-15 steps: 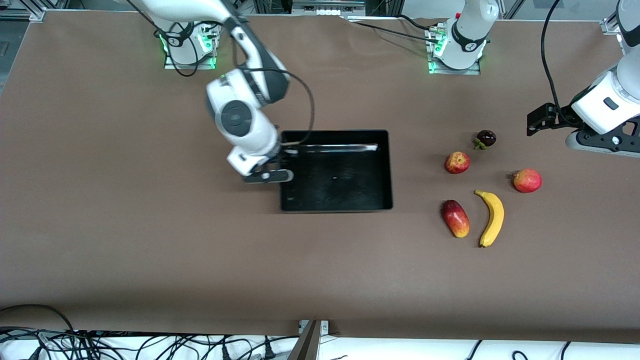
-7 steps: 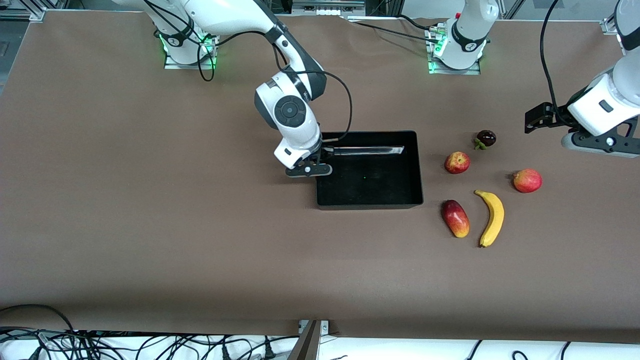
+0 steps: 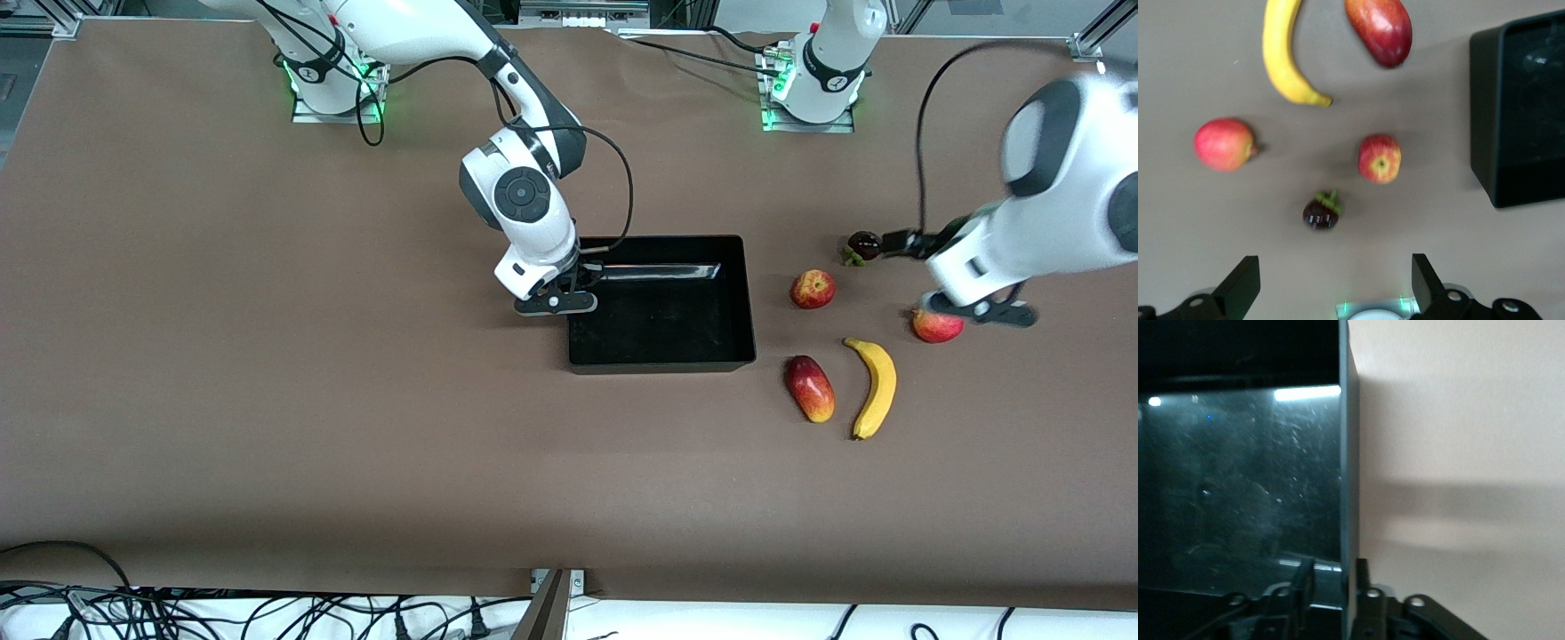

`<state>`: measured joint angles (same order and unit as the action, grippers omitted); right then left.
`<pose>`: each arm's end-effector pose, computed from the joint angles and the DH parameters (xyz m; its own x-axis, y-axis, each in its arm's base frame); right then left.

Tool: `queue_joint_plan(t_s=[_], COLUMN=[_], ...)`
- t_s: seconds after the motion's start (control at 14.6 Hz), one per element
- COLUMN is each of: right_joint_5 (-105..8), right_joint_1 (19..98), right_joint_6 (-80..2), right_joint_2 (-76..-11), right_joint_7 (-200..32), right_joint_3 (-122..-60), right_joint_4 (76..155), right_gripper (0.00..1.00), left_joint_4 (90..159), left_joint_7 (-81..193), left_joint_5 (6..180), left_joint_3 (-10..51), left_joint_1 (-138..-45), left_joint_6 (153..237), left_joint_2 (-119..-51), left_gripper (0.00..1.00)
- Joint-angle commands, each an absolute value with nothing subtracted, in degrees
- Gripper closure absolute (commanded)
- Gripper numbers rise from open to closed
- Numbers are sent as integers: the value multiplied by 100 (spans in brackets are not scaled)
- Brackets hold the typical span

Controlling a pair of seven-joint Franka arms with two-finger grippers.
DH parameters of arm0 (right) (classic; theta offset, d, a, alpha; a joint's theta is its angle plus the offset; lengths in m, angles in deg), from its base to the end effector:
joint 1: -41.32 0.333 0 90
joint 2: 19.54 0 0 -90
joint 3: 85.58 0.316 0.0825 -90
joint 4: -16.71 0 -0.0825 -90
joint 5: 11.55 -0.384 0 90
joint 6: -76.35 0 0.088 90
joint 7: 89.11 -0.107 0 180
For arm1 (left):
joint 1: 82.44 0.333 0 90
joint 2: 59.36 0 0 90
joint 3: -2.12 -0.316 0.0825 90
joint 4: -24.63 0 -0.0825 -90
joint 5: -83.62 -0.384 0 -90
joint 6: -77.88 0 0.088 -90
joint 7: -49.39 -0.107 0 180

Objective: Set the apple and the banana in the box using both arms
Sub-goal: 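Reach the left gripper to the red apple while the right gripper withdraws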

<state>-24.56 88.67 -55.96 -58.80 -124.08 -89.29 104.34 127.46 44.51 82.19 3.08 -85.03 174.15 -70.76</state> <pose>0.5116 0.5046 0.2638 0.9997 0.0236 -0.0084 0.0219 -0.9860 -0.1652 0.5772 -0.0329 0.4152 0.9397 -0.1469 -0.3089 -0.1523 -0.9883 0.0069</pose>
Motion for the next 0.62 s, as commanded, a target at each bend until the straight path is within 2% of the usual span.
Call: queue_joint_plan(t_s=[0.0,0.21,0.41,0.55], right_joint_5=[-2561,-2526,-2604,-2605], right_joint_1=[8791,8326,7939,7867], right_joint_6=[-5069,-3804,-3256,-2757], right_joint_2=[-5707,-5313,-4768,-4442], right_joint_7=[-12331,-12295,-11736,-11225], right_joint_3=[-9024,-9269,-9901,-10296], right_joint_4=[10066,9486,9423,9449], right_gripper=[0,0,0,0], left_joint_4=[13868,14545,15152,15390], left_joint_7=[4683,4719,4719,4719], left_joint_5=[8353,8257,8257,8257], left_joint_3=[466,633,704,704], left_joint_1=[-8526,-8526,-8526,-8526], left_joint_6=[18612,19475,20564,20944], left_joint_2=[-6912,-6973,-7236,-7403], left_gripper=[0,0,0,0])
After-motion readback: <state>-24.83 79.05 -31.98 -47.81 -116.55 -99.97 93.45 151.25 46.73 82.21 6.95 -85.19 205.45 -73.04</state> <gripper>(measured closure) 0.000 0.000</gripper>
